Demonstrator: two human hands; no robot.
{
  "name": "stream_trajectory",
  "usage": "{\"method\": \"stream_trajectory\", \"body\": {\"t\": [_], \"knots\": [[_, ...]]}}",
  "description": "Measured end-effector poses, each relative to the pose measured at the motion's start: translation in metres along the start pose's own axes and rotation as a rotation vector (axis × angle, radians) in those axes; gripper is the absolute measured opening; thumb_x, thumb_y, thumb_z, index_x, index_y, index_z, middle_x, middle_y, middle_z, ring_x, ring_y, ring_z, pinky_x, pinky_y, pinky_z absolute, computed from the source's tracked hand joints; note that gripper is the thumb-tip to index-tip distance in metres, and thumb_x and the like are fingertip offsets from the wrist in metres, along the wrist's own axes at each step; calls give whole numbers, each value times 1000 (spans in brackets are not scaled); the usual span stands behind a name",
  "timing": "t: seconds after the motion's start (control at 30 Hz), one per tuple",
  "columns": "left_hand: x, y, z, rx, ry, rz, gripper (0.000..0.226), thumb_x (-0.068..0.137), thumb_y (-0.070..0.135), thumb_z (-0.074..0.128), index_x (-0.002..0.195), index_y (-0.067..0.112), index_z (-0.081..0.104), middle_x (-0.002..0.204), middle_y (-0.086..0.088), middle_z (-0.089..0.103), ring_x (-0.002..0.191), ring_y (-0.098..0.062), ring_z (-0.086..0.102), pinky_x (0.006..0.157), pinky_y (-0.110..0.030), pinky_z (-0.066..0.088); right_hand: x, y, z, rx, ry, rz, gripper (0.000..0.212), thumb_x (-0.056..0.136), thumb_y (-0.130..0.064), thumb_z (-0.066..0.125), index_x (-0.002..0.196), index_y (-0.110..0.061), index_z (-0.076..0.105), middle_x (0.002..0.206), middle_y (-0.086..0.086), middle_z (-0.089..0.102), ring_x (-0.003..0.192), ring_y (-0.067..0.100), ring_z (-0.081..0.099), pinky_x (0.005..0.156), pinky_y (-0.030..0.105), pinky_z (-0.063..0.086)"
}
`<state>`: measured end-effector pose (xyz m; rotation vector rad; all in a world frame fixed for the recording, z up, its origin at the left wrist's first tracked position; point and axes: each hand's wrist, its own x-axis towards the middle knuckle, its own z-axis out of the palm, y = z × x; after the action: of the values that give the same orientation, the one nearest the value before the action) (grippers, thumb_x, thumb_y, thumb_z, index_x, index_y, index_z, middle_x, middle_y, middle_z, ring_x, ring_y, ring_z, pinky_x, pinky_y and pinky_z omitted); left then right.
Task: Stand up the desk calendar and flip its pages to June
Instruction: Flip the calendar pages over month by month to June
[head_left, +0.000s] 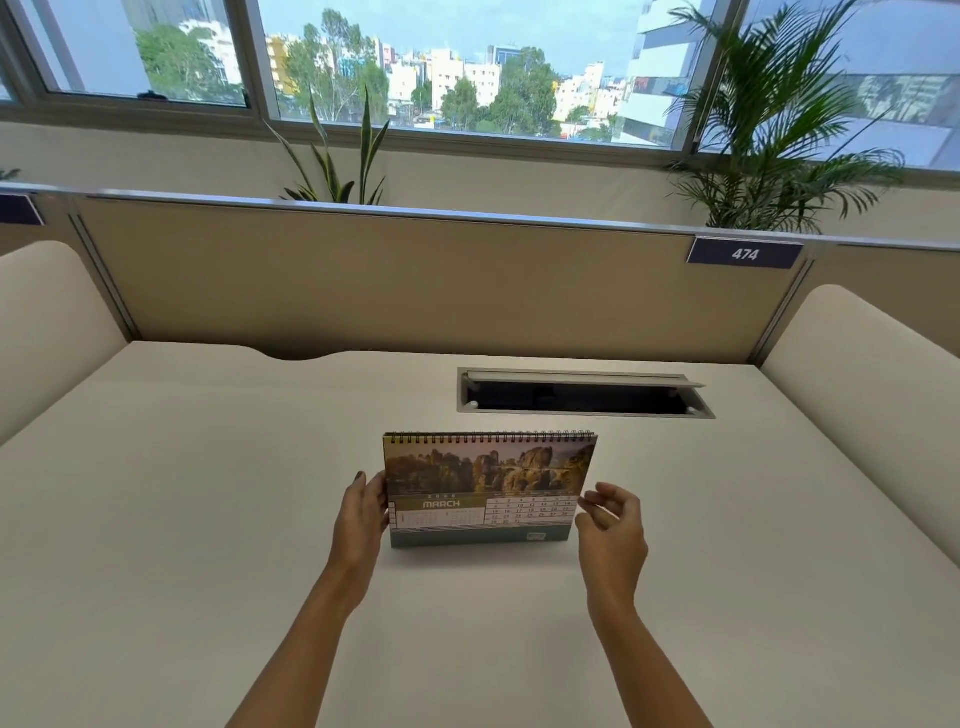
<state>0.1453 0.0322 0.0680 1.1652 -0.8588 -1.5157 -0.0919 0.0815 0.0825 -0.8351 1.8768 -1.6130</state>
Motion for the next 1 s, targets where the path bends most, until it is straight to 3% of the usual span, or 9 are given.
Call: {"method": "stream_trajectory", "body": {"t": [0.17, 0.37, 0.47, 0.6, 0.7, 0.8, 0.9, 1.0], "knots": [[3, -1, -2, -6, 2, -10, 58, 100, 42, 11, 145, 15, 36, 139, -4, 52, 127, -21, 47, 115, -43, 28, -2, 4, 1, -36, 15, -55, 28, 83, -5, 68, 107, -13, 56, 101, 8, 66, 90, 21, 64, 72, 19, 49], [2, -1, -3, 4, -7, -14, 57, 100, 42, 12, 144, 15, 38, 137, -3, 54, 126, -19, 48, 115, -42, 28, -3, 3, -6, -67, 63, -85, 18, 75, -17, 77, 88, -9, 67, 81, 4, 69, 74, 11, 64, 52, 5, 46], [3, -1, -4, 21, -4, -14, 58, 100, 43, 12, 143, 16, 39, 137, -3, 55, 127, -19, 48, 115, -43, 28, -1, 2, -10, -90, 53, -85, 15, 74, -16, 78, 85, -9, 70, 79, 5, 70, 71, 3, 62, 51, 3, 45], [4, -3, -5, 26, -8, -15, 60, 99, 45, 12, 141, 17, 43, 136, -9, 57, 129, -23, 47, 116, -45, 27, -2, 1, -14, -111, 70, -138, 11, 76, -14, 76, 82, -9, 69, 77, 6, 70, 71, 6, 63, 51, 1, 44], [3, -2, -3, 38, -6, 6, 59, 100, 43, 12, 136, 14, 49, 127, -11, 62, 114, -21, 56, 105, -40, 37, -3, 3, -16, -159, 53, -221, 9, 79, -17, 73, 82, -15, 65, 81, 2, 69, 77, 19, 66, 53, 11, 52], [4, -2, -3, 59, -15, -13, 59, 100, 43, 12, 135, 13, 50, 120, -9, 65, 107, -20, 59, 93, -35, 42, -6, 6, -19, -199, 41, -290, 7, 88, -26, 62, 86, -19, 61, 105, 3, 67, 92, 22, 63, 65, 32, 59], [5, -4, -5, 52, 2, -47, 60, 99, 47, 12, 135, 17, 49, 124, -9, 65, 112, -22, 60, 97, -38, 43, -5, -8, -28, 117, -164, -18, 39, 99, -35, 37, 88, -11, 65, 93, 5, 71, 80, 21, 68, 60, 27, 55], [4, -3, -8, 6, 11, -78, 54, 99, 46, 17, 119, 18, 58, 94, -8, 72, 76, -22, 71, 70, -35, 51, -3, -26, -40, 493, -466, 320, 48, 98, -39, 32, 92, -8, 67, 87, 13, 72, 83, 30, 65, 73, 39, 50]]}}
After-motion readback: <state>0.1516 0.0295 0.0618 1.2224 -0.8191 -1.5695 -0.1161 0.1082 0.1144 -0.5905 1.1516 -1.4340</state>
